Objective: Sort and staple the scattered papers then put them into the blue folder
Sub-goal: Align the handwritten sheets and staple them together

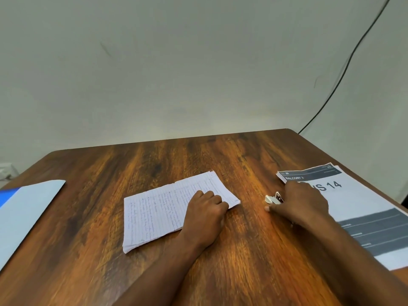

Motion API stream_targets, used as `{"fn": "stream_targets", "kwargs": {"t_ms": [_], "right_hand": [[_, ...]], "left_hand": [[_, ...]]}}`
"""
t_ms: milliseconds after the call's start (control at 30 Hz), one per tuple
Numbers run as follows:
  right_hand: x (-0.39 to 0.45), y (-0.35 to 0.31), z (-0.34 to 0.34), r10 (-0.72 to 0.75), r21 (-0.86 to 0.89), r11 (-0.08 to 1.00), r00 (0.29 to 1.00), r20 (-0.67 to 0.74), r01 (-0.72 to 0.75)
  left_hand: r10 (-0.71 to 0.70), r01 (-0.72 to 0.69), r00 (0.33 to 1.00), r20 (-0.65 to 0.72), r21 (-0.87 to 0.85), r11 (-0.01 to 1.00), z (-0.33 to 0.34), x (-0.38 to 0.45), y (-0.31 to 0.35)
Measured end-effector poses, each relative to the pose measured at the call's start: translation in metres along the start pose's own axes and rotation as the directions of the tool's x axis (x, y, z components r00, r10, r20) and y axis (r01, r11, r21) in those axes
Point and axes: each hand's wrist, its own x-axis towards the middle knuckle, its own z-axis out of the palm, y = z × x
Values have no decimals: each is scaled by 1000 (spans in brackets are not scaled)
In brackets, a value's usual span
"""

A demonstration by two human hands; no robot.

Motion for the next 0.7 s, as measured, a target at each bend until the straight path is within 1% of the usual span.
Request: {"fn": "stream_targets", "kwargs": {"t_ms": [67, 133, 167, 233, 267, 300, 333, 367, 400, 467, 533, 567, 633, 700], "right_hand": [[1, 3, 5, 18, 68, 998, 1000, -1, -17], [5, 4, 8, 38, 96, 995, 999, -35, -34], [7, 4, 9, 44, 109, 993, 999, -28, -41], [11, 4, 8, 42, 191, 980, 998, 42, -49], [13, 4, 7, 35, 293, 954, 994, 106, -65], [12, 3, 4, 29, 434, 894, 981, 192, -112], [11, 1, 2, 15, 572, 798, 956, 293, -188], [8, -2, 0, -12, 666, 692, 918, 395, -278], [6, -5, 0, -51, 708, 612, 876, 480, -352], [0, -9, 1, -127, 717, 541, 800, 586, -439], [-3, -14, 4, -189, 728, 483, 753, 630, -487], [-5, -16, 5, -210, 735, 456, 742, 637, -502], [-4, -21, 9, -229, 745, 425, 734, 639, -515], [-3, -25, 12, -225, 747, 416, 738, 637, -518]], "left_hand": [[15, -15, 1000, -2, 0, 1000, 0, 0, 0], [22, -22, 1000, -5, -1, 1000, -1, 0, 0], [21, -21, 1000, -6, -4, 1000, -1, -1, 0], [22, -22, 1000, -6, -20, 1000, 1, -2, -1], [22, -22, 1000, -6, -31, 999, 2, -3, -2], [21, -22, 1000, -8, -40, 999, 2, -3, -2], [23, -23, 1000, -13, -45, 999, 3, -3, -3], [27, -28, 999, -20, -48, 998, 3, -2, -4], [31, -33, 999, -28, -50, 998, 3, -2, -3], [41, -42, 998, -37, -42, 998, 2, -2, -3], [52, -53, 998, -37, -21, 998, 1, -2, -2], [58, -58, 998, -35, -12, 998, 0, -2, -2], [69, -69, 997, -26, 0, 998, -1, -1, -1], [78, -78, 997, -13, 7, 997, -2, 0, 0]]}}
